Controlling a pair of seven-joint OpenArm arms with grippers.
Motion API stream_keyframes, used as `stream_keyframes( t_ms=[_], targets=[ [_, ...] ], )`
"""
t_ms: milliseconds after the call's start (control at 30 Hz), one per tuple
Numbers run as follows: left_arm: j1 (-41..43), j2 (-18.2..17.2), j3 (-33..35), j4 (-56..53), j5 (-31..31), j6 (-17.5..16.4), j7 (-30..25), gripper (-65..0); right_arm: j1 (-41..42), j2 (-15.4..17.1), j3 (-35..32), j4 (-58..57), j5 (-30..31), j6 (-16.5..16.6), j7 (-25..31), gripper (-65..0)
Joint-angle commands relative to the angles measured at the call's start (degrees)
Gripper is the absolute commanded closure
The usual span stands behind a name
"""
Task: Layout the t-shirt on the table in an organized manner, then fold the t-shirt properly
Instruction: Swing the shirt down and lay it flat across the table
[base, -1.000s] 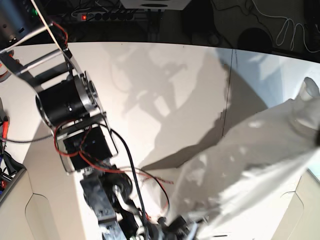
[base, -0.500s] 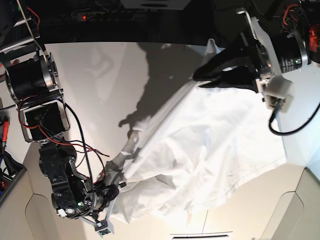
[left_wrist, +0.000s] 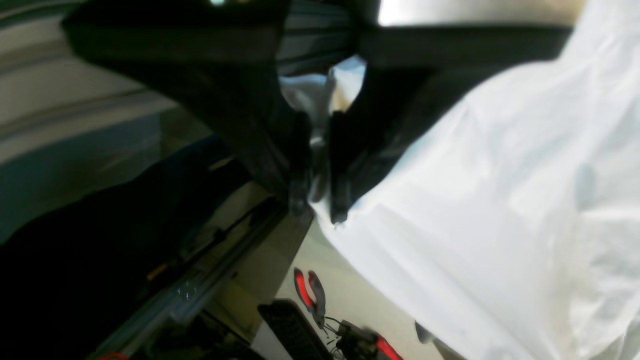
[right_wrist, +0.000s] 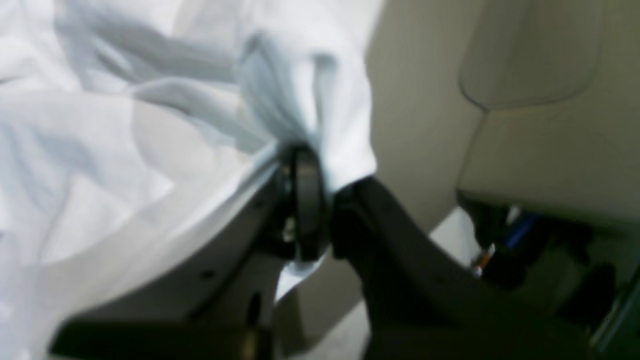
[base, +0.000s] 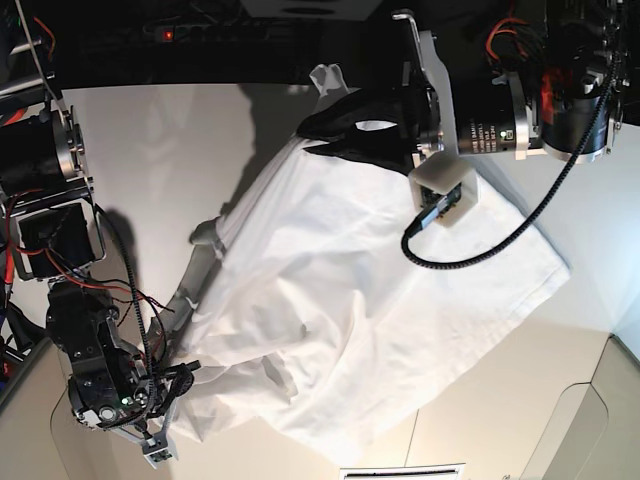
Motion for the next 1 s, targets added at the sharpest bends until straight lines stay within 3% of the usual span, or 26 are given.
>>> stream_keyframes(
  t_ms=[0, 233, 400, 433, 467, 533, 567, 600, 800, 867, 967],
  targets=[
    [-0.26, -0.61, 1.27, -0.07, -2.03, -1.08, -0.44, 0.0, 2.62, 1.42, 0.66, 0.02, -5.05, -2.99, 3.32, 0.0],
    [-6.86, -0.26, 10.75, -10.08, 10.21, -1.08, -7.87, 0.0, 2.60, 1.44, 0.66, -1.79, -9.97, -8.33, 3.98, 0.0],
    [-9.94, 3.74, 14.25, -14.62, 11.39, -1.08, -10.32, 0.0, 2.62, 1.38, 0.66, -1.81, -10.75, -10.03, 5.01, 0.0],
    [-9.94, 4.63, 14.25, -14.71, 12.35, -1.08, -11.10, -3.1, 2.62, 1.40, 0.66, -1.81, -10.56, -9.94, 4.98, 0.0],
    [-9.94, 5.49, 14.25, -14.69, 13.44, -1.08, -11.52, -13.5, 2.60, 1.42, 0.66, -1.81, -10.56, -9.79, 4.98, 0.0],
    [-9.97, 6.51, 14.25, -14.69, 14.45, -1.08, -12.39, -27.1, 2.60, 1.44, 0.66, -1.81, -10.62, -8.24, 4.98, -19.3],
    [-9.94, 6.73, 14.25, -14.69, 14.45, -1.08, -12.61, -28.2, 2.62, 1.44, 0.66, -1.81, -10.69, -7.28, 5.01, -24.7],
    [-9.94, 6.86, 14.25, -14.69, 14.36, -1.08, -12.79, -28.1, 2.60, 1.42, 0.66, -1.81, -11.15, -7.17, 5.05, -26.0],
    [-9.94, 6.78, 14.21, -12.50, 13.18, -1.08, -12.70, -28.1, 2.91, 1.44, 0.66, -1.77, -18.58, -10.03, 6.03, -25.9],
    [-9.94, 6.64, 13.62, -11.47, 13.25, -1.08, -12.68, -28.1, 2.93, 1.42, 0.66, -1.77, -18.53, -10.01, 5.88, -25.6],
    [-10.01, 6.67, 10.82, -10.58, 13.29, -1.08, -12.72, -28.1, 2.75, 1.42, 0.66, -1.77, -16.92, -9.62, 4.63, -20.3]
  ],
)
